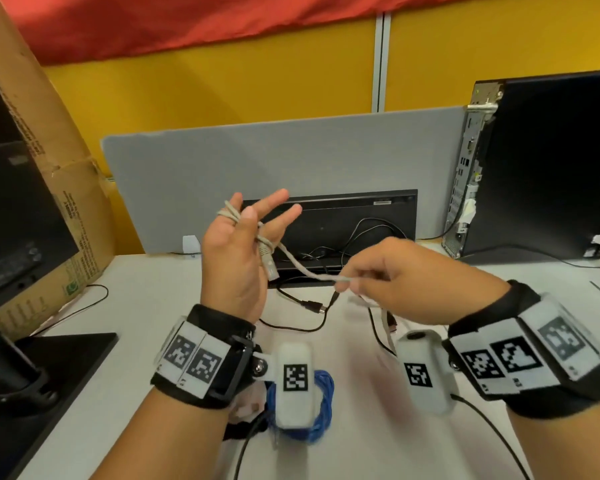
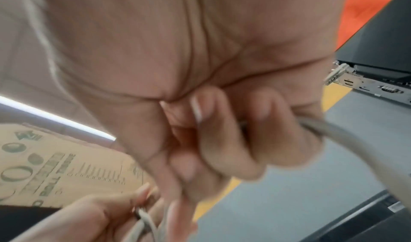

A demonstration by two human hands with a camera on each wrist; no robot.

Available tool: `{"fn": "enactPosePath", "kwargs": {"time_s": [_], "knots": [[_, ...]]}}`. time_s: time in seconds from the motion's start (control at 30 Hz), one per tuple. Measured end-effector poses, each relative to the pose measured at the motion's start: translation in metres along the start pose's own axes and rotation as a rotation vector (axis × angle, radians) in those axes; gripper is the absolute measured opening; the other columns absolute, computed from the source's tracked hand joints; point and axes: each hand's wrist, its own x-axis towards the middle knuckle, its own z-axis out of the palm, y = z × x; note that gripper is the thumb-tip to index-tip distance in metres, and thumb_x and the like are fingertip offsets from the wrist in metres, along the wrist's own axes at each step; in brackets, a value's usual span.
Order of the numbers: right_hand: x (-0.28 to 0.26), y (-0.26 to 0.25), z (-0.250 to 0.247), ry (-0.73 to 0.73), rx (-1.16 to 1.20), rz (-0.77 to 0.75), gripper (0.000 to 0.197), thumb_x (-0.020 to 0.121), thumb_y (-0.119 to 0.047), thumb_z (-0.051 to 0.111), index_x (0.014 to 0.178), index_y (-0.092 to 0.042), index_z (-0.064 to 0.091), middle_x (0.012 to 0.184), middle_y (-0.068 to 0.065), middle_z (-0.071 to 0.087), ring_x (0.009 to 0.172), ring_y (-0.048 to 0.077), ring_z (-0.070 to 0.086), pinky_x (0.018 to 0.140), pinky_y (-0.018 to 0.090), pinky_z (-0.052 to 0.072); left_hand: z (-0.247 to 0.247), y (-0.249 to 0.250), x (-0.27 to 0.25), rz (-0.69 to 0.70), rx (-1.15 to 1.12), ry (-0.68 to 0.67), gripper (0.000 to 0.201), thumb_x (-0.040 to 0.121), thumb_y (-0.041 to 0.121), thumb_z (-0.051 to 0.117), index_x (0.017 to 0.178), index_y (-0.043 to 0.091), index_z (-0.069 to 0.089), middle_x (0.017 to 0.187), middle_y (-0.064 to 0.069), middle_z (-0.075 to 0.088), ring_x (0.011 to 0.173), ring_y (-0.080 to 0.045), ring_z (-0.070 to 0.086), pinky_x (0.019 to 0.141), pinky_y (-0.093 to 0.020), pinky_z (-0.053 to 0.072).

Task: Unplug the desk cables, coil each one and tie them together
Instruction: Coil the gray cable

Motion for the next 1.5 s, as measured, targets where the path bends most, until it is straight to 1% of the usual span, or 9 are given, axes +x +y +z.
{"fn": "enactPosePath", "kwargs": {"time_s": [0.23, 0.33, 0.43, 0.6, 0.73, 0.9, 1.17, 1.33, 1.5], "knots": [[-0.009, -0.004, -0.014, 0.308, 0.168, -0.268, 0.014, 0.088, -0.018, 0.067, 0.078, -0.021, 0.076, 0.049, -0.005, 0.052, 0.046, 0.008, 0.043, 0.049, 0.015, 0.031, 0.01, -0.013, -0.013, -0.04, 0.499, -0.326, 0.035, 0.105, 0.013, 0.033, 0.116, 0.012, 0.066, 0.122, -0.01, 0.067, 0.122, 0.004, 0.053, 0.101, -0.009, 0.033], [-0.012, -0.006, -0.017, 0.322, 0.171, -0.356, 0.014, 0.087, -0.015, 0.067, 0.078, -0.021, 0.077, 0.059, 0.002, 0.064, 0.05, 0.017, 0.049, 0.051, 0.026, 0.038, 0.015, -0.014, -0.016, -0.104, 0.54, -0.387, 0.046, 0.103, 0.017, 0.038, 0.085, 0.033, 0.077, 0.103, 0.007, 0.073, 0.137, 0.005, 0.032, 0.115, -0.03, 0.028], [-0.011, -0.007, -0.016, 0.452, 0.226, -0.439, 0.012, 0.083, -0.007, 0.072, 0.079, -0.016, 0.077, 0.068, -0.01, 0.069, 0.061, 0.01, 0.062, 0.06, 0.017, 0.046, 0.021, -0.01, -0.024, -0.214, 0.391, -0.487, 0.038, 0.1, 0.03, 0.036, 0.098, 0.018, 0.072, 0.053, 0.0, 0.057, 0.075, -0.019, 0.064, 0.107, -0.049, 0.041], [-0.005, -0.003, -0.011, 0.556, 0.536, -0.346, 0.01, 0.075, -0.012, 0.08, 0.083, -0.008, 0.075, 0.067, 0.013, 0.07, 0.058, 0.027, 0.067, 0.059, 0.038, 0.058, 0.033, -0.001, -0.034, -0.397, 0.124, -0.662, 0.058, 0.096, 0.054, 0.033, 0.085, 0.006, 0.063, 0.043, 0.008, 0.025, 0.032, -0.006, 0.023, 0.057, -0.033, 0.053], [0.002, 0.004, -0.006, 0.409, 0.565, -0.224, 0.035, 0.077, -0.037, 0.064, 0.103, -0.015, 0.073, 0.09, 0.007, 0.073, 0.087, 0.017, 0.07, 0.077, 0.031, 0.055, 0.034, 0.002, -0.037, -0.543, -0.117, -0.651, 0.036, 0.099, 0.031, 0.044, 0.068, 0.013, 0.048, 0.041, 0.009, 0.028, 0.031, -0.005, 0.021, 0.043, -0.022, 0.04], [0.0, 0.005, -0.002, 0.048, 0.74, -0.346, 0.032, 0.098, -0.019, 0.045, 0.12, 0.0, 0.059, 0.069, -0.022, 0.069, 0.067, -0.011, 0.064, 0.062, 0.005, 0.046, 0.029, 0.002, -0.032, -0.718, -0.321, -0.659, 0.034, 0.096, 0.031, 0.047, 0.065, 0.016, 0.046, 0.039, 0.009, 0.025, 0.028, -0.005, 0.024, 0.04, -0.02, 0.039], [0.002, 0.009, 0.0, 0.064, 0.611, -0.185, 0.025, 0.094, -0.027, 0.054, 0.076, -0.015, 0.066, 0.06, -0.003, 0.054, 0.054, 0.008, 0.05, 0.053, 0.02, 0.043, 0.015, 0.0, -0.018, -0.834, -0.395, -0.625, 0.036, 0.093, 0.036, 0.047, 0.063, 0.016, 0.048, 0.04, 0.008, 0.02, 0.03, -0.008, 0.018, 0.044, -0.021, 0.037], [0.011, 0.01, 0.011, 0.057, 0.843, -0.198, 0.024, 0.096, -0.013, 0.052, 0.117, -0.004, 0.058, 0.109, 0.028, 0.064, 0.092, 0.032, 0.066, 0.082, 0.046, 0.057, 0.01, -0.004, -0.016, -0.864, -0.415, -0.635, 0.039, 0.094, 0.036, 0.045, 0.06, 0.017, 0.045, 0.039, 0.008, 0.021, 0.029, -0.008, 0.018, 0.042, -0.022, 0.033], [0.015, 0.012, 0.018, 0.017, 0.905, -0.168, 0.024, 0.098, -0.012, 0.048, 0.106, 0.003, 0.065, 0.074, 0.016, 0.058, 0.063, 0.017, 0.059, 0.06, 0.028, 0.053, 0.014, -0.007, -0.02, -0.838, -0.375, -0.652, 0.043, 0.097, 0.035, 0.039, 0.059, 0.016, 0.044, 0.04, 0.005, 0.022, 0.032, -0.011, 0.022, 0.054, -0.026, 0.044]]}}
